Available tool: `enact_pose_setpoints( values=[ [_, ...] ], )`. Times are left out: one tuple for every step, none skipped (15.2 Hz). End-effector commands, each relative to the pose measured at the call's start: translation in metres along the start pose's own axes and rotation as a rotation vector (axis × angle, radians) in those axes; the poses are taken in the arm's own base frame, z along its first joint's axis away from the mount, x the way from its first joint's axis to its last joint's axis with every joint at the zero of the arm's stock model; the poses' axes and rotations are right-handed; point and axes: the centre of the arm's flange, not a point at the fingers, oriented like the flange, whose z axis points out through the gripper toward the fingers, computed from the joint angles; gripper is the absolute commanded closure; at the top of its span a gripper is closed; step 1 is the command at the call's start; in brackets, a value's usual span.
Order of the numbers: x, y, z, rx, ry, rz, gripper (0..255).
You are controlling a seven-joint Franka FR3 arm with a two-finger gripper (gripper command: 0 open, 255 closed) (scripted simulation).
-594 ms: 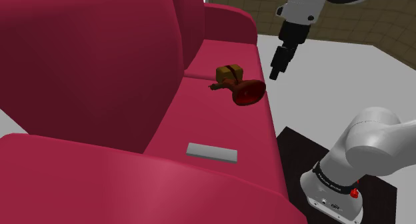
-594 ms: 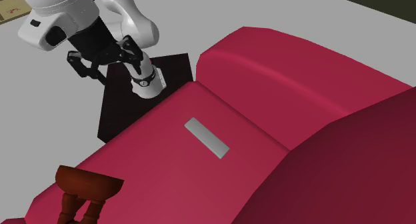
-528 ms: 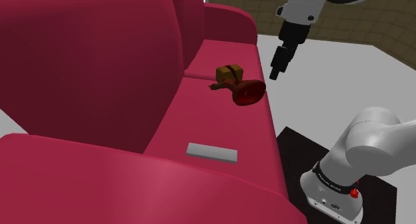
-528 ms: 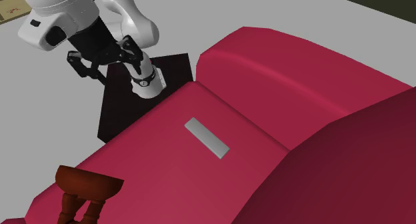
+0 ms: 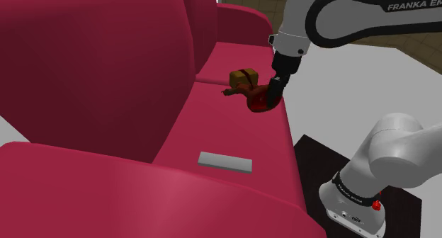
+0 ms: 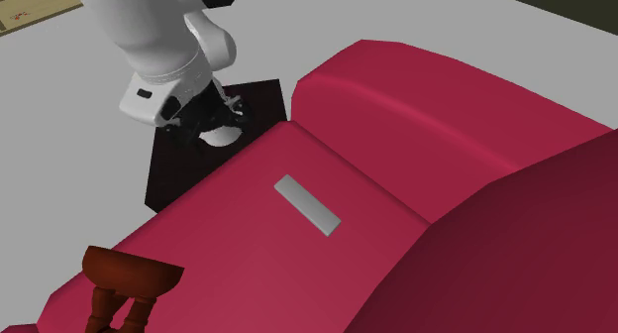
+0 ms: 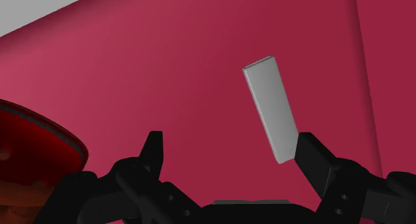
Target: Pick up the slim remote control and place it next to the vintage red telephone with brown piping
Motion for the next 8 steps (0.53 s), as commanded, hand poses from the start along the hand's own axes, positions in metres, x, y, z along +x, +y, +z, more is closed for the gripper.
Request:
enact_pose_setpoints(
  values=[
    [0.011,-0.011,0.02,-0.006,0.001,-0.025,0],
    [0.016,-0.018,0.03,-0.009,0.001,-0.037,0],
    [0.021,-0.025,0.041,-0.012,0.0,-0.049,0],
    [0.025,-0.031,0.052,-0.015,0.0,-0.061,0],
    [0.03,-0.038,0.063,-0.018,-0.001,-0.073,0],
    [0.034,-0.044,0.074,-0.021,-0.002,-0.085,0],
    [0.039,-0.051,0.084,-0.024,-0.002,-0.097,0],
    [0.043,-0.058,0.095,-0.027,-0.003,-0.109,0]
  ],
)
